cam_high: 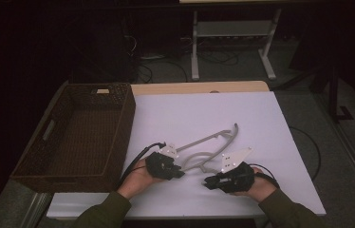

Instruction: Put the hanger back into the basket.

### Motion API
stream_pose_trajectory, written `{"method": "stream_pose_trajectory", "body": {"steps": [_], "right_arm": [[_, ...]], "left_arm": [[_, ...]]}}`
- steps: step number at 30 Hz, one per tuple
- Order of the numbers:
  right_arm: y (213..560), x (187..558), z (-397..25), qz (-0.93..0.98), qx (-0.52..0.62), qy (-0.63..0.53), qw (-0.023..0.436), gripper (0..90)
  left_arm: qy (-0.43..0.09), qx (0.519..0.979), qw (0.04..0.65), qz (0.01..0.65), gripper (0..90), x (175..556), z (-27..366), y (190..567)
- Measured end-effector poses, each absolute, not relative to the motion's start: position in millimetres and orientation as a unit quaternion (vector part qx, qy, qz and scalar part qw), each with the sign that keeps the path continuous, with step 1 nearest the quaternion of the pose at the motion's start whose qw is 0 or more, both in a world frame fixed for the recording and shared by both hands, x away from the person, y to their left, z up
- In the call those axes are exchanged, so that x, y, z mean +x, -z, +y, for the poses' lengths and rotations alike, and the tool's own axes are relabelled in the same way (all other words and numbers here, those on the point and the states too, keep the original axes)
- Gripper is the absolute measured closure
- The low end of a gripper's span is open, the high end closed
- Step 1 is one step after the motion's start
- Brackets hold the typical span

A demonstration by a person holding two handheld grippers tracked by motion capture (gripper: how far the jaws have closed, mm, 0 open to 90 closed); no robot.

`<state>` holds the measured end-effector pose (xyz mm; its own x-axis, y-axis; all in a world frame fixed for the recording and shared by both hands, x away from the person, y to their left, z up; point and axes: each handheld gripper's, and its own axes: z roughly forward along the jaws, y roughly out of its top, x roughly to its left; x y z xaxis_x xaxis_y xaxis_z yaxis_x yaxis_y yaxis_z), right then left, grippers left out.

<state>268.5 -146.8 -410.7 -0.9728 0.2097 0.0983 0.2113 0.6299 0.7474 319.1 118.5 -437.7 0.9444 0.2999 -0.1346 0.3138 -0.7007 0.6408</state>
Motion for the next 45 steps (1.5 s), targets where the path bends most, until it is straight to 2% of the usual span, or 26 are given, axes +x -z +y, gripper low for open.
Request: {"method": "stream_pose_trajectory", "body": {"steps": [8,12,14,15,16,18,19,24,33,45], "right_arm": [[410.0,268.4,-148.7,-0.899,-0.118,0.421,0.009,78.0],[409.9,269.7,-149.6,-0.895,-0.124,0.428,0.001,59.5],[408.8,270.3,-150.6,-0.891,-0.132,0.435,-0.007,45.2],[408.0,269.5,-150.6,-0.886,-0.144,0.440,-0.005,41.3],[408.0,269.5,-150.6,-0.886,-0.144,0.440,-0.005,41.3],[406.4,270.2,-153.1,-0.878,-0.162,0.450,-0.011,30.7],[406.0,270.3,-153.8,-0.877,-0.163,0.452,-0.013,28.5],[398.1,269.8,-161.4,-0.859,-0.189,0.473,-0.053,13.7],[391.8,269.5,-189.8,-0.833,-0.251,0.483,-0.101,7.9],[404.5,260.2,-225.6,-0.821,-0.299,0.472,-0.116,5.2]], "left_arm": [[0.016,0.923,0.353,0.152,81.7,318.8,119.7,437.8],[0.013,0.924,0.349,0.153,82.0,318.5,119.4,438.4],[0.012,0.925,0.348,0.153,82.0,318.3,119.4,438.1],[0.012,0.924,0.349,0.154,82.0,318.2,119.4,437.9],[0.012,0.924,0.349,0.154,82.0,318.2,119.4,437.9],[0.012,0.924,0.348,0.154,82.0,318.1,119.5,437.4],[0.013,0.924,0.348,0.155,82.0,318.0,119.5,437.3],[0.014,0.922,0.352,0.162,82.1,318.5,120.1,435.7],[0.013,0.916,0.360,0.176,82.1,321.5,123.0,425.1],[0.014,0.904,0.373,0.207,82.1,333.8,123.2,394.8]]}}
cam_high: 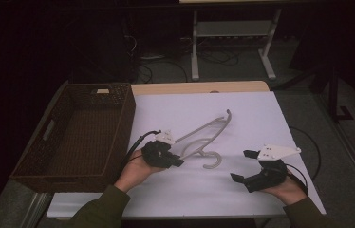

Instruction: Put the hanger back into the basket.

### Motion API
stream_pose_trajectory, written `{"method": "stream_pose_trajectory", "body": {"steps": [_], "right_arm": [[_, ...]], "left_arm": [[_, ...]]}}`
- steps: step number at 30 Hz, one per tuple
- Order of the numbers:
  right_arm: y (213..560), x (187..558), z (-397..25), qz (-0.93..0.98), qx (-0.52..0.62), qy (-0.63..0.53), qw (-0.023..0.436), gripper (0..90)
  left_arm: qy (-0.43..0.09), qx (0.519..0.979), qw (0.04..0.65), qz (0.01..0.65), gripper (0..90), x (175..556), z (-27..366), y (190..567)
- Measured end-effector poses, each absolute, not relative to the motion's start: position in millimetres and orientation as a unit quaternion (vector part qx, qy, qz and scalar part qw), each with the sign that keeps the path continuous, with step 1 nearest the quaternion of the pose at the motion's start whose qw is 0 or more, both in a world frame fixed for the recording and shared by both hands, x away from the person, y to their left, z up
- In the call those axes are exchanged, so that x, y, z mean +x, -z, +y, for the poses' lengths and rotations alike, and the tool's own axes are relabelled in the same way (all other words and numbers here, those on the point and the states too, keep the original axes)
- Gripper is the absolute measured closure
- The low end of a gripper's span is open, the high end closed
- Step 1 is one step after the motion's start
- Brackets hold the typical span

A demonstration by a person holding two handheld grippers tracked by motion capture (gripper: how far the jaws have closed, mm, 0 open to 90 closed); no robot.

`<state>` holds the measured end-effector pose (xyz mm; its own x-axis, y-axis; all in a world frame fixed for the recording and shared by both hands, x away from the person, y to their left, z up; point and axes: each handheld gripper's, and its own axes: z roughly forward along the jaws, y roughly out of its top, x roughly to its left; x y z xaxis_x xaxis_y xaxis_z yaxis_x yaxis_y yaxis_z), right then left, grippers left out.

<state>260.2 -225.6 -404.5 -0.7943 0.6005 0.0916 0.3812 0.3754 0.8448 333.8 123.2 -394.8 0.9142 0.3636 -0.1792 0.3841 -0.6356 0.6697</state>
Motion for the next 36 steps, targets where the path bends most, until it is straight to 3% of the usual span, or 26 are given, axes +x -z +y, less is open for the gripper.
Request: {"method": "stream_pose_trajectory", "body": {"steps": [16,36], "right_arm": [[412.4,256.4,-242.2,0.812,0.315,-0.474,0.124,4.2],[412.5,258.7,-245.0,0.805,0.323,-0.480,0.131,2.2]], "left_arm": [[0.000,0.892,0.391,0.227,82.1,338.1,131.9,334.5],[-0.023,0.876,0.404,0.263,82.2,346.7,196.7,267.5]]}}
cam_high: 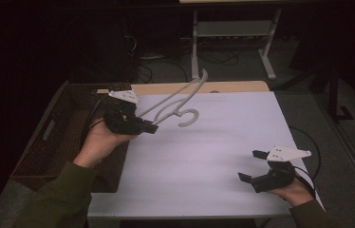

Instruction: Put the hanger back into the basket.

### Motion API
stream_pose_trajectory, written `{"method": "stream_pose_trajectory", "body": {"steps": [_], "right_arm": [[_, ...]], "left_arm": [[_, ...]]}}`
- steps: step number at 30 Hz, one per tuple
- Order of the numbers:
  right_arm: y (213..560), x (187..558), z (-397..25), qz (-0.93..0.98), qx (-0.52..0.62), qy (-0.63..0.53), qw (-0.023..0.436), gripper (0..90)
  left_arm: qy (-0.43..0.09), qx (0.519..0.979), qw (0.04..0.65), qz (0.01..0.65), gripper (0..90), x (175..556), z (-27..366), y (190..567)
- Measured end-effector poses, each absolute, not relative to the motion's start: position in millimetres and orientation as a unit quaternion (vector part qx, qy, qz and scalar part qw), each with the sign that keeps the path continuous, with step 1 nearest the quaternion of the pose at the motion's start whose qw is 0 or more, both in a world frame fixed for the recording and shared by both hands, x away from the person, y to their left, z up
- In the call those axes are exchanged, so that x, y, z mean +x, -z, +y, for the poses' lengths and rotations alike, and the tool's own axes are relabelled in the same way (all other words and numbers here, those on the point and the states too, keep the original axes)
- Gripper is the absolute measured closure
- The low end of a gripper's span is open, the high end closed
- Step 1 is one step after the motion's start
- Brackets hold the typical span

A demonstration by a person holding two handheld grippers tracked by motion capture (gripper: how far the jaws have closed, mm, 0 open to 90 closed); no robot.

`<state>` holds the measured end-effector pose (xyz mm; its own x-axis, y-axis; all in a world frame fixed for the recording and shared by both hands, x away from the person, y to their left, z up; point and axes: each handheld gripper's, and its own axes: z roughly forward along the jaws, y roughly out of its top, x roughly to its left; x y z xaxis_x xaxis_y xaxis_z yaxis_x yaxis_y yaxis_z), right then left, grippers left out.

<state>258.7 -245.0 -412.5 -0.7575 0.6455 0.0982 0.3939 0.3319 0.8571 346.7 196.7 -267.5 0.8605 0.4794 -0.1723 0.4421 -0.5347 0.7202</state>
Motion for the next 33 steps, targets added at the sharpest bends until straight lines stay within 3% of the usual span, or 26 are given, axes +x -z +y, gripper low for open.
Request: {"method": "stream_pose_trajectory", "body": {"steps": [15,33], "right_arm": [[412.6,260.1,-244.6,0.803,0.328,-0.480,0.132,2.1],[413.2,262.0,-244.4,0.802,0.330,-0.478,0.137,2.1]], "left_arm": [[-0.050,0.854,0.419,0.303,82.1,340.1,269.6,248.5],[-0.076,0.840,0.402,0.356,82.1,333.3,343.4,263.1]]}}
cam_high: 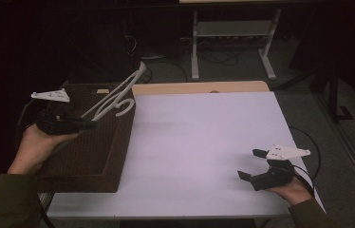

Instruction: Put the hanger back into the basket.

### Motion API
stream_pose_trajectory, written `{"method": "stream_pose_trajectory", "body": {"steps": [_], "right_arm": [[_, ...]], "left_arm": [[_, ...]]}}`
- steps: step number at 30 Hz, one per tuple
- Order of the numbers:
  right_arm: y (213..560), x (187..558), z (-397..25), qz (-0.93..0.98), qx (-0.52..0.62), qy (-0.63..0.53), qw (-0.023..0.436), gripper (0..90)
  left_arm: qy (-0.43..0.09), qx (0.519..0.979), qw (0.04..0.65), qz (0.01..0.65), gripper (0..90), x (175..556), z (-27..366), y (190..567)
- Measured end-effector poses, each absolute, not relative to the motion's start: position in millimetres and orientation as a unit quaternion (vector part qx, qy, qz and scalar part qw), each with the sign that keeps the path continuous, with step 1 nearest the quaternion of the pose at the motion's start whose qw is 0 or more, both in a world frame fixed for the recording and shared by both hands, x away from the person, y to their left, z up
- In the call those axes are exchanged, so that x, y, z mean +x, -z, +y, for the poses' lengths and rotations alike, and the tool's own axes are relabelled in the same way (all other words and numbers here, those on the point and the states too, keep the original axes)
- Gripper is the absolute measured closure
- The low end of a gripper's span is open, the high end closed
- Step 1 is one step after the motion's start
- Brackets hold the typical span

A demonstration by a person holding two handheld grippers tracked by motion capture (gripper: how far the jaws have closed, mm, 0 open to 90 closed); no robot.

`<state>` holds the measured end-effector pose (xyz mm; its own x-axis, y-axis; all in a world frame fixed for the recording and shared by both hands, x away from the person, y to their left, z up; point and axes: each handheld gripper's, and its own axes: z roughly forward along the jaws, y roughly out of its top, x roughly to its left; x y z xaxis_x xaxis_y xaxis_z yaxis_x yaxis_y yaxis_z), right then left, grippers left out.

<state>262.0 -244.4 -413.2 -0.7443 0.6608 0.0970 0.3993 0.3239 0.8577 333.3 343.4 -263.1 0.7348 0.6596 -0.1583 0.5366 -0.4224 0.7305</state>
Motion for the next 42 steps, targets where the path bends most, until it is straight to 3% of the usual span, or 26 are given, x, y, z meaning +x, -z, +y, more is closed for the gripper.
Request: {"method": "stream_pose_trajectory", "body": {"steps": [19,42], "right_arm": [[414.2,263.9,-243.5,0.803,0.334,-0.475,0.137,2.1],[413.8,264.0,-243.4,0.802,0.334,-0.475,0.137,2.1]], "left_arm": [[-0.073,0.834,0.376,0.397,82.0,323.9,398.7,289.7],[-0.044,0.843,0.351,0.405,81.8,332.3,403.2,315.0]]}}
